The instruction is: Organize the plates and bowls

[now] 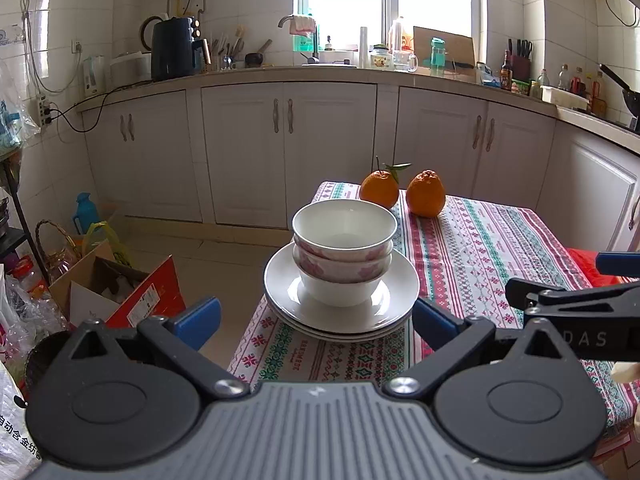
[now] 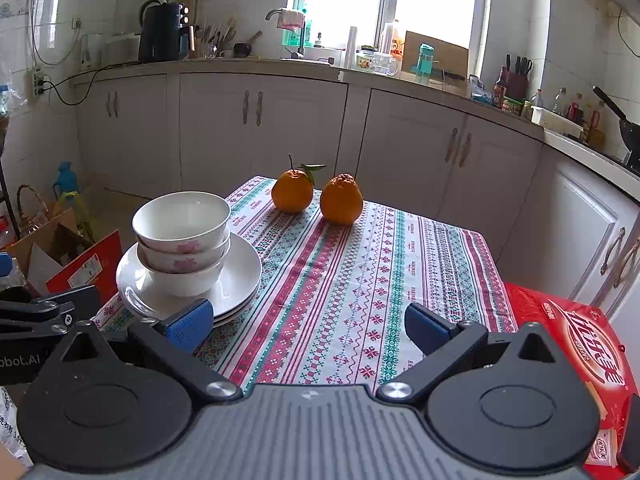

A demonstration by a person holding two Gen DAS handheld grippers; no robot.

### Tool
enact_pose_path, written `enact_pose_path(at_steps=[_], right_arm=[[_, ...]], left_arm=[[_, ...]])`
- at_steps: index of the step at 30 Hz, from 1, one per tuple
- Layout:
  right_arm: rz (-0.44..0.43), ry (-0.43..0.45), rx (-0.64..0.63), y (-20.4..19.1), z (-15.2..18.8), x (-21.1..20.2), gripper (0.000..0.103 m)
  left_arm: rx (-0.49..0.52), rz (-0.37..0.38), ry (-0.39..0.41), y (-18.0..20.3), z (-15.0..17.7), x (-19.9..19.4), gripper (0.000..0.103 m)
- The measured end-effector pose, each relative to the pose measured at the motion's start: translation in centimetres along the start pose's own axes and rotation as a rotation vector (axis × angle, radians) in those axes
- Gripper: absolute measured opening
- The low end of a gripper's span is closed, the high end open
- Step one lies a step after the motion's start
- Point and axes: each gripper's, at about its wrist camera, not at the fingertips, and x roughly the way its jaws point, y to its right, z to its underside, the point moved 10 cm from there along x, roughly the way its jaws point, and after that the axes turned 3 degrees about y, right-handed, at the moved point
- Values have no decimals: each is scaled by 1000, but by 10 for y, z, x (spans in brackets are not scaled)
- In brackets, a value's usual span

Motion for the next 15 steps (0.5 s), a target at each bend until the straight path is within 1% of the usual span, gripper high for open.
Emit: enact_pose_path(at_steps=[15], right_arm=[[7, 5, 7, 2, 0, -2, 103]], left_arm=[[0, -4, -2, 1, 0, -2, 101]])
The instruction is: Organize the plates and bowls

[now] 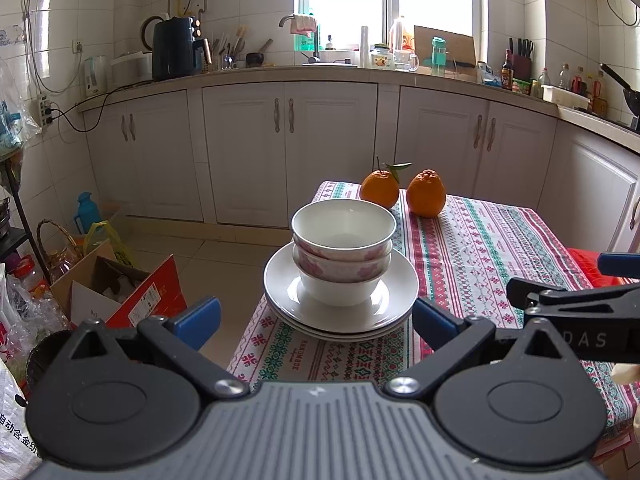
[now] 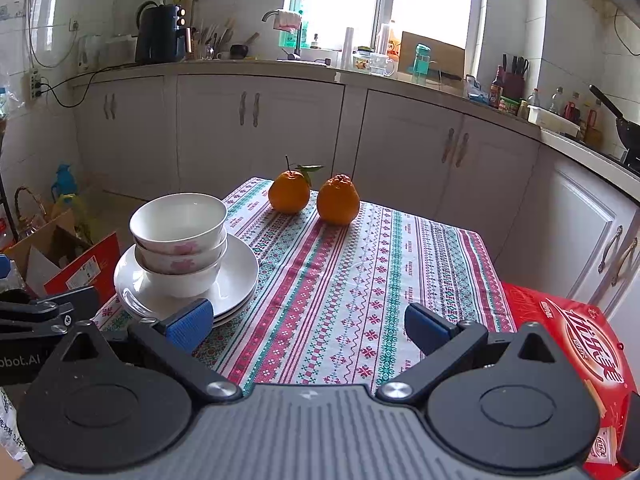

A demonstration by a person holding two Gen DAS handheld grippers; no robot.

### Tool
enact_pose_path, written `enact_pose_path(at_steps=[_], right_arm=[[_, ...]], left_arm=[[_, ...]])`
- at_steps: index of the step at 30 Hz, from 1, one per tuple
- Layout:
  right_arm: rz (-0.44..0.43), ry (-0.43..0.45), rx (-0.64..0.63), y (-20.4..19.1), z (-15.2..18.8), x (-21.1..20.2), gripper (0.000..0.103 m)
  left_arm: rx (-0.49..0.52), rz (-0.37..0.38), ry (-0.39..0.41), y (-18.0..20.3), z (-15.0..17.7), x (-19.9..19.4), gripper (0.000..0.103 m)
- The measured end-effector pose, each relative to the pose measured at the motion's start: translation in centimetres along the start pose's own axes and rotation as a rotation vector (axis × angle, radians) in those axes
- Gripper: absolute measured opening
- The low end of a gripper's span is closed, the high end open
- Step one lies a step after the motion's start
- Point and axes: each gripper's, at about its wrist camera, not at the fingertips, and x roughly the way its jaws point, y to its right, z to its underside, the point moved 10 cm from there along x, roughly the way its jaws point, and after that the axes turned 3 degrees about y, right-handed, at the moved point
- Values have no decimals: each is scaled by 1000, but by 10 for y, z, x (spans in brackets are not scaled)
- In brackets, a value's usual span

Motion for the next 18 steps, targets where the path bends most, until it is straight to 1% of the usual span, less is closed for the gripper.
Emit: enact_pose_path(at_steps=[18], right_arm=[[5, 3, 1, 0, -1, 0, 103]], left_arm=[[0, -1, -2, 1, -1, -1, 101]])
